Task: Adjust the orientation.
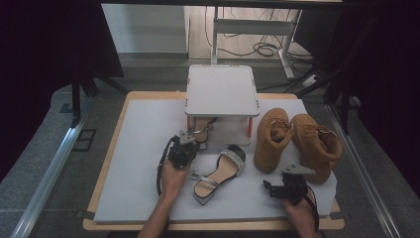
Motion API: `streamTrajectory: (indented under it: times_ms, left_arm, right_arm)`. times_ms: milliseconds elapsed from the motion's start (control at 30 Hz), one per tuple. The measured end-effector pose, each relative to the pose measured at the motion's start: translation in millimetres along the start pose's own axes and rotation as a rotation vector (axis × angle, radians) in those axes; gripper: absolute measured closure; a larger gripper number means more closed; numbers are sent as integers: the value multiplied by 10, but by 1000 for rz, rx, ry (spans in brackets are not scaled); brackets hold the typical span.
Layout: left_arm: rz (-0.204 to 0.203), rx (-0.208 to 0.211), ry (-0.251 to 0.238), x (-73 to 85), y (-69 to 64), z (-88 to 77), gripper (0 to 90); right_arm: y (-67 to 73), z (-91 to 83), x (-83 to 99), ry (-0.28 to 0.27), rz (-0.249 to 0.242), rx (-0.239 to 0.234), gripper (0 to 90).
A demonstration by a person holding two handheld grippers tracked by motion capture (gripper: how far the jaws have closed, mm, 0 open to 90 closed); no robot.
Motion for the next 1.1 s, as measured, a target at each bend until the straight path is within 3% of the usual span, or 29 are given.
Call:
streamTrajectory:
  times_ms: [433,1100]
  left_arm:
    - [-9,2,0,-140,12,156,897]
    - [-23,-30,-4,-248,98,330,897]
  right_arm:
    - [-1,0,0,0,-1,-1,142]
    - [-1,0,0,0,0,-3,143]
Point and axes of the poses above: each handheld gripper's, and its own axes: z roughly forward along the jaws, x roughly out of its underside, y roughly to its left, the point moved 6 cm from there along z, roughly forward along the jaws, and after that the axes turned 5 degrees about y, right-handed, at the moved point
